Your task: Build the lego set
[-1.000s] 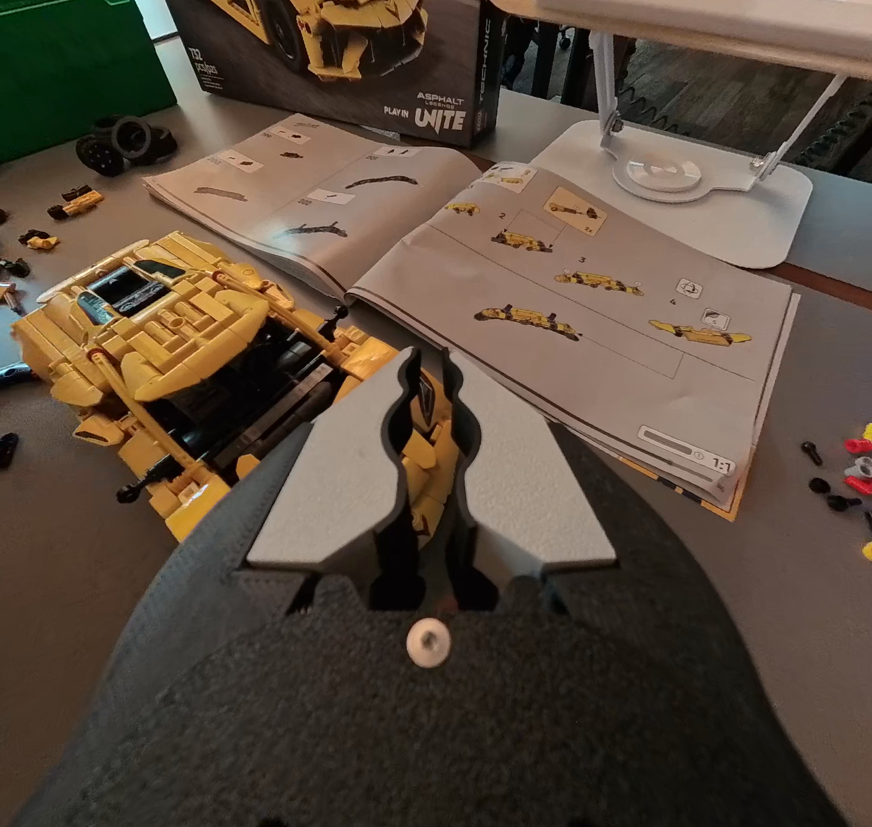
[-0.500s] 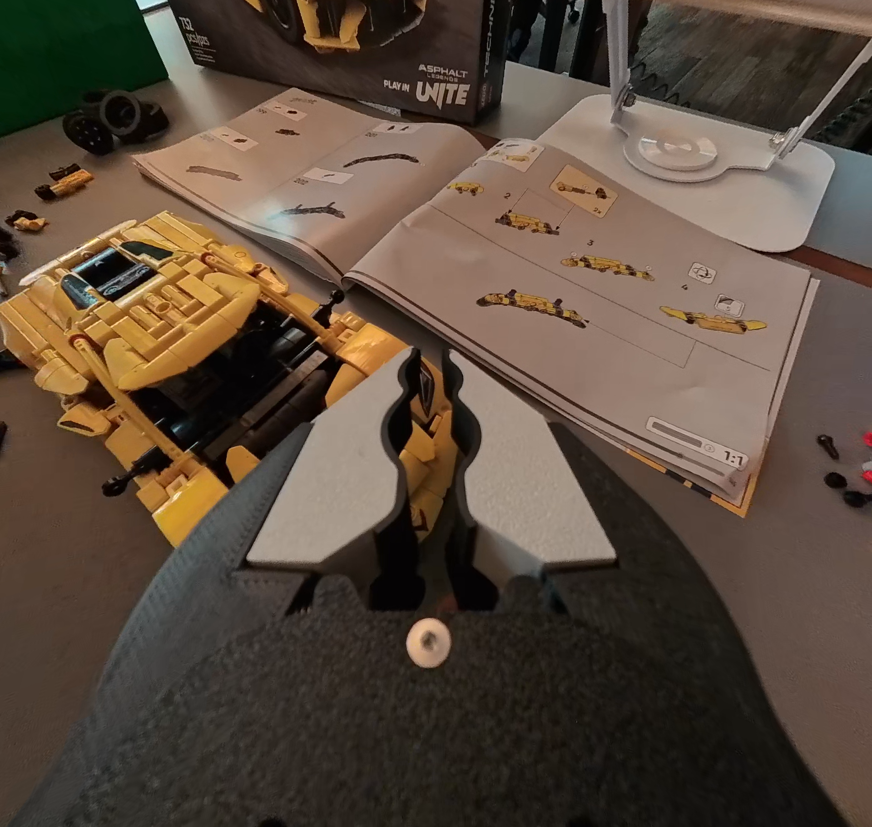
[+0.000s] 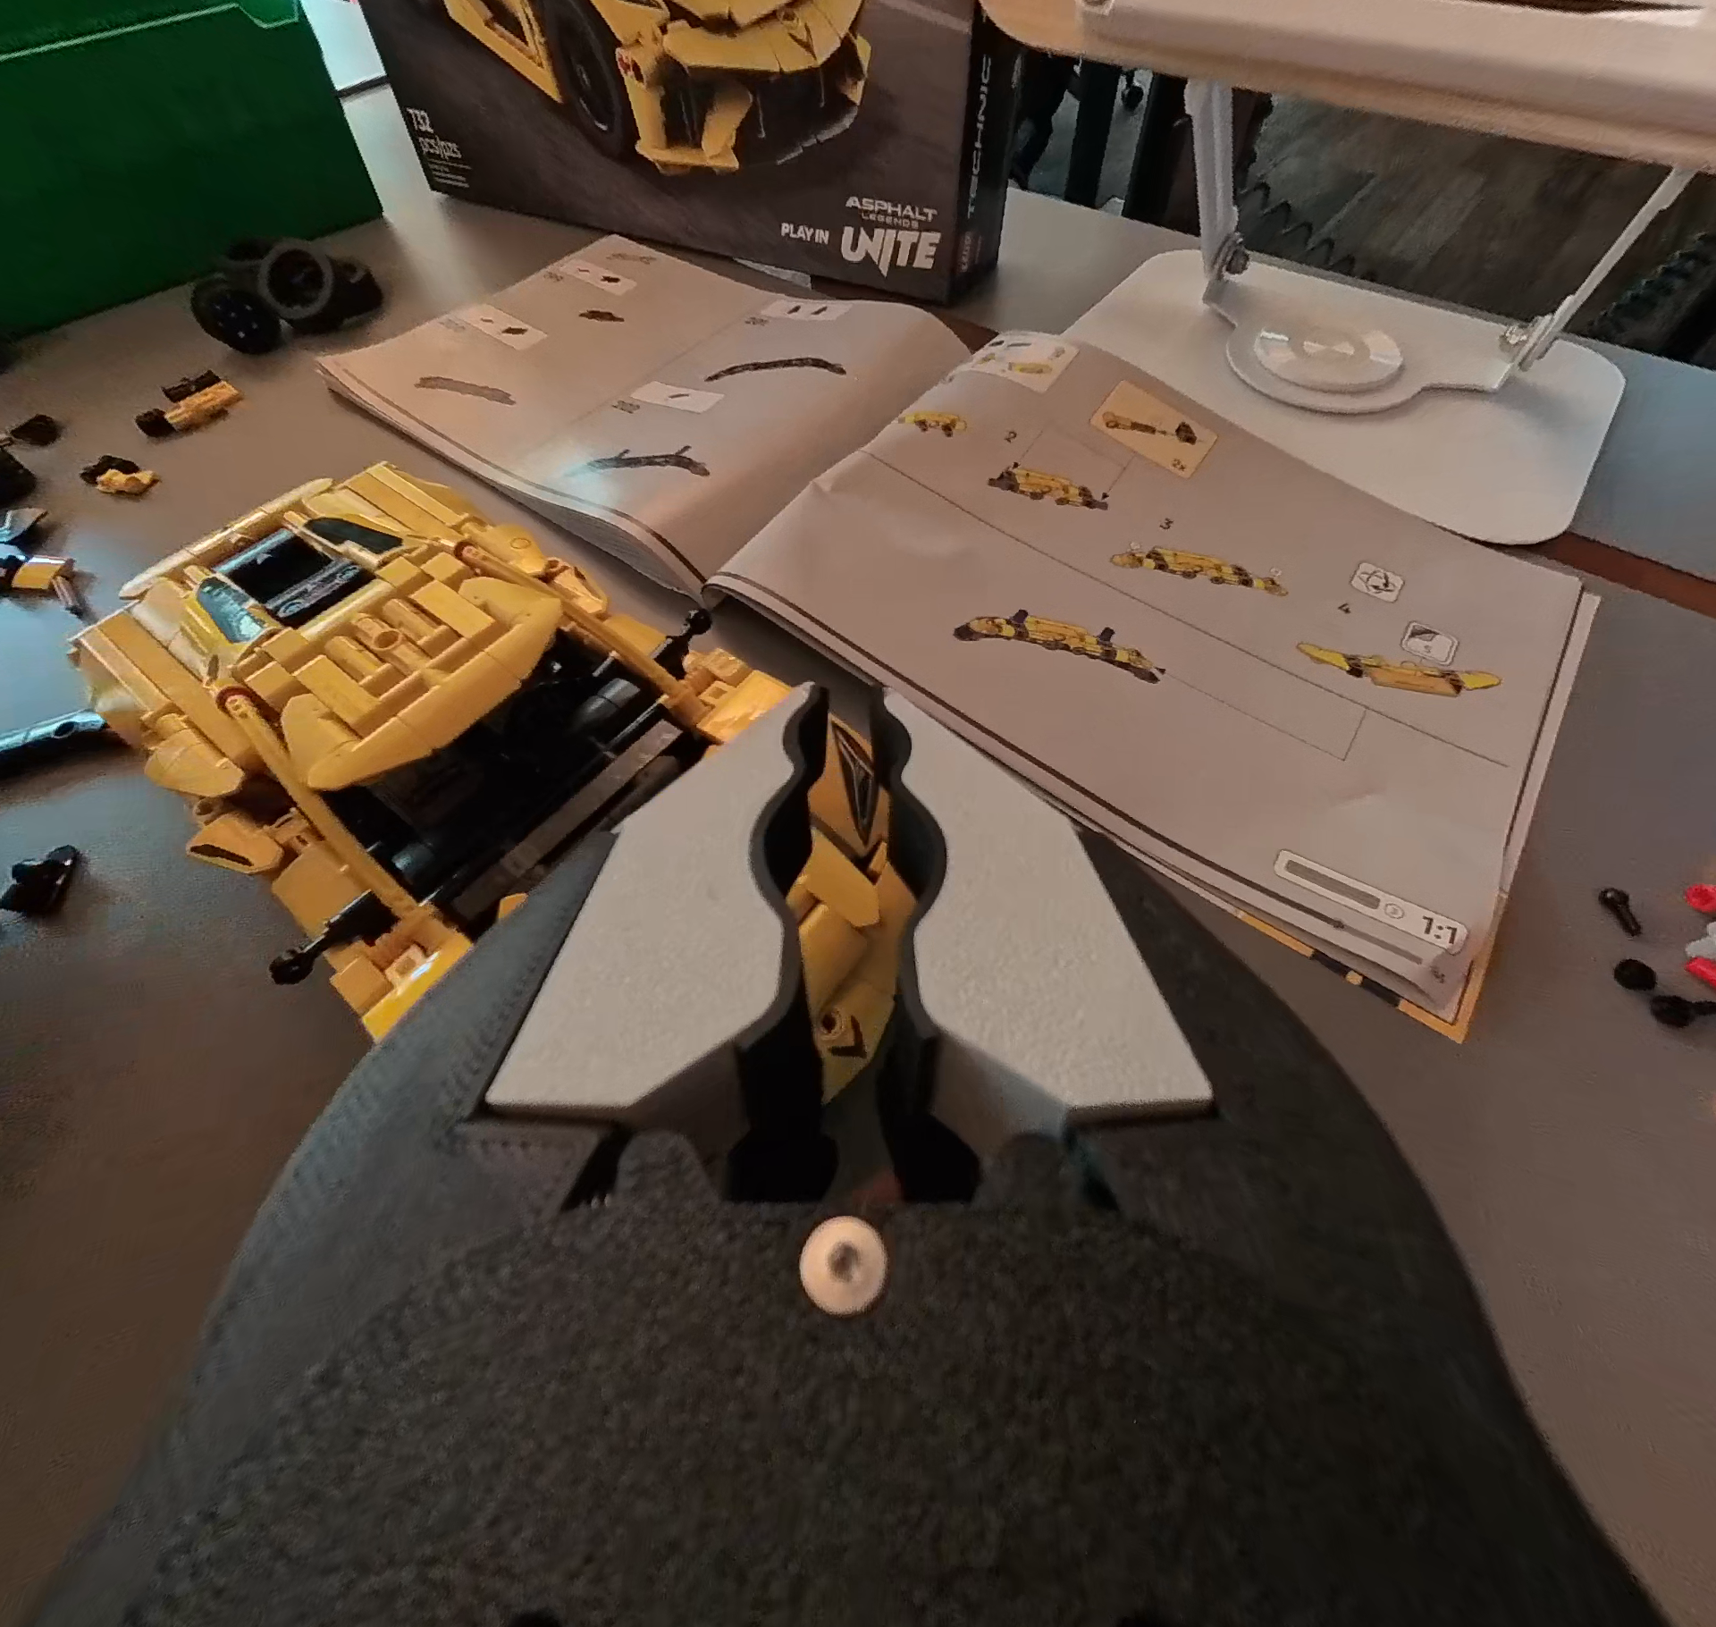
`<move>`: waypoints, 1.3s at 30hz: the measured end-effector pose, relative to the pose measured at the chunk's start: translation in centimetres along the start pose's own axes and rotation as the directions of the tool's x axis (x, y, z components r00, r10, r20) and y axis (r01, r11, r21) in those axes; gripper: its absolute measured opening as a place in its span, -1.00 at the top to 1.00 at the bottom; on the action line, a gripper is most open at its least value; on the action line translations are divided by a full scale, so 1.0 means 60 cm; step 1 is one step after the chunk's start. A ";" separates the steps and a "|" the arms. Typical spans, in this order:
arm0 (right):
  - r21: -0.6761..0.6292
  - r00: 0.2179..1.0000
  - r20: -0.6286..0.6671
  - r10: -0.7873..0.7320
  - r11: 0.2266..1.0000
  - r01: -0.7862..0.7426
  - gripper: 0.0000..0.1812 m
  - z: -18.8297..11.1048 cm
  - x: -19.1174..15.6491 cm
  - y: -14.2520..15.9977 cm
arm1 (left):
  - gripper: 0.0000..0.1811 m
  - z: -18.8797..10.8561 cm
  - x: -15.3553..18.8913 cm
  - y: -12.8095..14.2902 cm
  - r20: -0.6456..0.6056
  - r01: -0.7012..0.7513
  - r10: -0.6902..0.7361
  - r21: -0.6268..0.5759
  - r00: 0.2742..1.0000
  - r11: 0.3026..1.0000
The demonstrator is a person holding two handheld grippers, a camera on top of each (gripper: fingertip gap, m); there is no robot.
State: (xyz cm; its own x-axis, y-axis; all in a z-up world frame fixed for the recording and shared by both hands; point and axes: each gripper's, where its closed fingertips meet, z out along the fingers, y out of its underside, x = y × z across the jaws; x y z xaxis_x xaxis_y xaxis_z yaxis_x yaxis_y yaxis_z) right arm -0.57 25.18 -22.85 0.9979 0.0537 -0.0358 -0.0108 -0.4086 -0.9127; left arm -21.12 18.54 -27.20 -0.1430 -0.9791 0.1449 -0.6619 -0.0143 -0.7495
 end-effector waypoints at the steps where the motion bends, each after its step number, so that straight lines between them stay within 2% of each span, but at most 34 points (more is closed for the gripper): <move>1: 0.002 1.000 0.001 0.002 1.000 -0.002 0.91 0.000 0.000 0.000 | 0.78 0.017 0.005 0.004 0.017 -0.014 0.015 -0.031 1.000 0.999; 5: 0.004 1.000 0.011 0.017 1.000 -0.017 0.91 -0.001 0.000 -0.001 | 0.78 0.047 0.002 0.020 0.075 -0.048 0.057 -0.115 0.996 0.992; 8: 0.005 1.000 0.020 0.017 1.000 -0.017 0.91 -0.002 -0.003 -0.002 | 0.77 0.045 -0.006 0.021 0.122 -0.076 0.091 -0.119 0.988 0.990; 9: 0.004 1.000 0.020 0.016 1.000 -0.016 0.91 -0.002 -0.004 -0.002 | 0.69 0.041 -0.008 0.020 0.129 -0.069 0.083 -0.115 0.988 0.991; 12: 0.006 1.000 0.021 0.013 1.000 -0.013 0.91 -0.003 -0.004 -0.003 | 0.51 0.004 -0.025 0.019 0.145 0.001 0.007 -0.061 0.989 0.998; 16: 0.009 0.999 0.027 0.024 1.000 -0.024 0.91 -0.003 -0.005 -0.004 | 0.51 -0.078 -0.096 0.052 0.262 0.092 -0.093 0.016 0.961 0.996; 20: 0.012 0.999 0.038 0.022 1.000 -0.022 0.91 -0.003 -0.011 -0.006 | 0.51 -0.100 -0.134 0.106 0.333 0.205 -0.168 -0.080 0.928 0.976; 23: 0.010 0.999 0.034 0.016 1.000 -0.017 0.91 -0.003 -0.012 -0.005 | 0.57 -0.091 -0.135 0.116 0.346 0.200 -0.151 -0.112 0.926 0.973; 25: 0.008 0.999 0.033 0.016 1.000 -0.017 0.91 -0.002 -0.012 -0.004 | 0.81 -0.087 -0.133 0.113 0.340 0.197 -0.149 -0.110 0.929 0.974; 28: 0.030 0.998 0.055 0.002 1.000 -0.003 0.90 -0.003 -0.019 -0.010 | 0.82 -0.091 -0.139 0.113 0.337 0.210 -0.160 -0.116 0.928 0.971; 30: 0.074 0.993 0.114 -0.038 0.997 0.030 0.88 -0.008 -0.043 -0.023 | 0.82 -0.105 -0.150 0.098 0.335 0.215 -0.189 -0.042 0.923 0.976; 32: 0.121 0.975 0.206 -0.085 0.991 0.061 0.86 -0.015 -0.082 -0.035 | 0.82 -0.129 -0.153 0.064 0.300 0.214 -0.226 0.072 0.927 0.974; 35: 0.146 0.888 0.447 -0.109 0.988 0.047 0.73 -0.029 -0.175 -0.040 | 0.83 -0.166 -0.141 -0.014 0.231 0.117 -0.177 0.251 0.957 0.961; 37: 0.160 0.804 0.582 -0.125 0.986 0.038 0.70 -0.042 -0.239 -0.045 | 0.83 -0.184 -0.111 -0.080 0.113 0.072 -0.128 0.407 0.985 0.911; 39: 0.222 0.723 0.663 -0.194 0.973 0.058 0.66 -0.058 -0.292 -0.058 | 0.83 -0.187 -0.067 -0.133 -0.114 0.137 -0.091 0.512 0.989 0.848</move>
State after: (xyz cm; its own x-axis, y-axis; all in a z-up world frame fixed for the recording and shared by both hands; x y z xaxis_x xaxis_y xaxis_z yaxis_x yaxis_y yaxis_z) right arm -17.81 22.47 -17.61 0.6817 0.7220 -0.1183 0.0335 -0.1923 -0.9808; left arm -23.53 24.89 -14.55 -0.1653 -0.9442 0.2849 -0.2042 -0.2499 -0.9465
